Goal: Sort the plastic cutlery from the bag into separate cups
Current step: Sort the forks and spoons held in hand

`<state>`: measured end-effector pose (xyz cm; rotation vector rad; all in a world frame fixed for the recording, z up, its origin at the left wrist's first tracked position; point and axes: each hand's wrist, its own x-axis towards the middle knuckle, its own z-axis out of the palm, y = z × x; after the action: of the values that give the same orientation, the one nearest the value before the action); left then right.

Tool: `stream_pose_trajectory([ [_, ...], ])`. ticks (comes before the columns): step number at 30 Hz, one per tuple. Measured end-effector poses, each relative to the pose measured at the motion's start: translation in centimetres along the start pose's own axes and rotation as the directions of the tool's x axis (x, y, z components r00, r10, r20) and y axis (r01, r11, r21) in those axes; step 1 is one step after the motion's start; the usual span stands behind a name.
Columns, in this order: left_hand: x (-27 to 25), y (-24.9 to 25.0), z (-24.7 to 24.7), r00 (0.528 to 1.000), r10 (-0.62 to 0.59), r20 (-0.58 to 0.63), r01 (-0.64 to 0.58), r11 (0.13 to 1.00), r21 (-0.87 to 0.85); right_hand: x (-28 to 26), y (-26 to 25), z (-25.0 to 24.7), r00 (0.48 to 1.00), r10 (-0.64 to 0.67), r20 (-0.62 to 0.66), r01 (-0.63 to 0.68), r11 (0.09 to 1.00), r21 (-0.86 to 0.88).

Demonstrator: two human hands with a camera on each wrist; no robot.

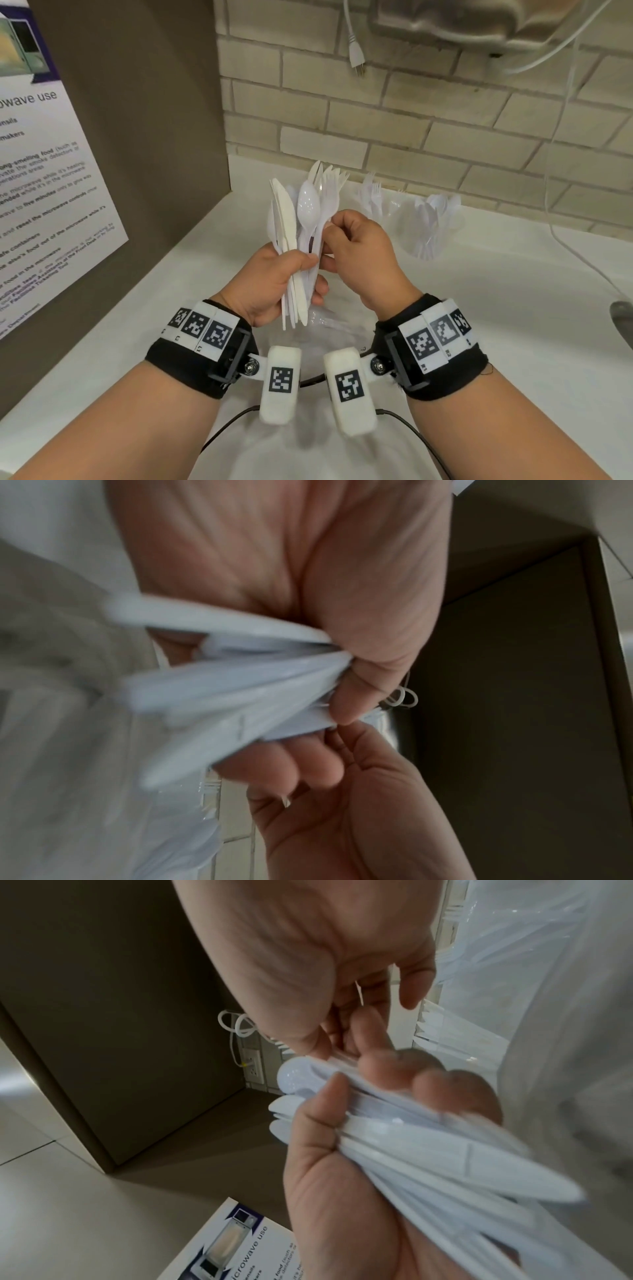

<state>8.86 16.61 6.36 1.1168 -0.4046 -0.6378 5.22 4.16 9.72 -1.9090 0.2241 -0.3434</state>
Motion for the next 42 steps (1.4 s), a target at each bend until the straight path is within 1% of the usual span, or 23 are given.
stream_pose_trajectory([
  [2,0.0,-0.3,0.0,1.000,-0.011,0.027,0.012,0.999,-0.035,0.1,0.0,0.0,1.000,-0.010,-0.013,0.009,0.998,-0.057],
  [4,-0.1,-0.6,0.1,0.998,-0.014,0.056,0.015,0.999,-0.032,0.2,-0.1,-0.2,0.999,-0.033,-0.018,0.030,0.990,-0.137],
  [6,0.0,-0.8,0.0,0.999,-0.003,0.053,0.002,1.000,0.016,0.2,-0.1,-0.3,0.998,-0.052,-0.025,0.047,0.985,-0.168],
  [7,0.0,-0.8,0.0,0.999,0.006,0.038,-0.008,0.999,0.051,0.2,0.1,-0.3,0.998,-0.052,-0.031,0.047,0.987,-0.156],
  [9,0.0,-0.5,-0.1,0.999,0.035,-0.005,-0.034,0.992,0.122,0.1,0.2,-0.2,0.999,-0.014,-0.046,0.011,0.998,-0.069],
  [11,0.0,-0.2,0.0,0.997,0.071,-0.029,-0.066,0.986,0.150,0.2,0.4,0.0,0.998,-0.005,-0.069,0.006,1.000,0.005],
  [15,0.1,-0.4,-0.2,0.992,0.093,-0.087,-0.082,0.988,0.128,0.4,0.3,-0.2,0.994,-0.020,-0.105,0.020,1.000,-0.001],
  [17,0.1,-0.5,-0.4,0.991,0.092,-0.097,-0.080,0.989,0.127,0.4,0.1,-0.6,0.987,-0.031,-0.156,0.037,0.999,0.033],
  [18,0.1,-0.5,-0.5,0.992,0.091,-0.093,-0.080,0.990,0.119,0.5,-0.1,-0.8,0.981,-0.028,-0.193,0.046,0.995,0.091],
  [20,0.1,-0.8,-0.8,0.994,0.078,-0.079,-0.072,0.994,0.086,0.6,-0.7,-1.4,0.969,0.000,-0.245,0.070,0.958,0.278],
  [21,0.1,-0.9,-0.9,0.995,0.064,-0.080,-0.059,0.996,0.060,0.5,-1.0,-1.7,0.969,0.002,-0.248,0.088,0.932,0.352],
  [23,0.2,-1.2,-1.0,0.997,0.025,-0.079,-0.024,0.999,0.023,0.3,-1.6,-2.1,0.977,-0.018,-0.210,0.102,0.912,0.398],
  [25,0.3,-1.4,-1.0,0.999,-0.004,-0.037,0.003,1.000,-0.023,-0.1,-1.9,-1.9,0.991,-0.053,-0.126,0.095,0.931,0.354],
  [27,0.3,-1.5,-0.9,0.999,-0.024,0.022,0.025,0.997,-0.067,-0.4,-2.0,-1.5,0.994,-0.099,-0.050,0.107,0.975,0.197],
  [29,0.3,-1.5,-0.8,0.996,-0.033,0.079,0.039,0.996,-0.075,-0.5,-1.9,-1.1,0.990,-0.140,-0.018,0.140,0.990,0.021],
  [31,0.3,-1.4,-0.7,0.994,-0.038,0.103,0.043,0.998,-0.053,-0.6,-1.5,-0.9,0.988,-0.155,-0.024,0.154,0.987,-0.053],
  [35,0.3,-1.3,-1.0,0.994,-0.043,0.102,0.043,0.999,0.005,-0.5,-1.0,-0.9,0.985,-0.171,0.007,0.171,0.978,-0.119],
  [37,0.3,-1.4,-0.9,0.994,-0.030,0.101,0.027,0.999,0.034,-0.4,-0.8,-0.8,0.984,-0.178,-0.004,0.175,0.975,-0.137],
  [40,0.1,-1.7,-0.8,0.995,-0.009,0.104,0.003,0.998,0.056,-0.5,-0.8,-0.6,0.983,-0.175,-0.055,0.170,0.981,-0.092],
  [42,0.1,-1.8,-0.8,0.996,-0.005,0.092,-0.002,0.998,0.070,-0.4,-0.8,-0.5,0.988,-0.135,-0.077,0.135,0.991,-0.010],
])
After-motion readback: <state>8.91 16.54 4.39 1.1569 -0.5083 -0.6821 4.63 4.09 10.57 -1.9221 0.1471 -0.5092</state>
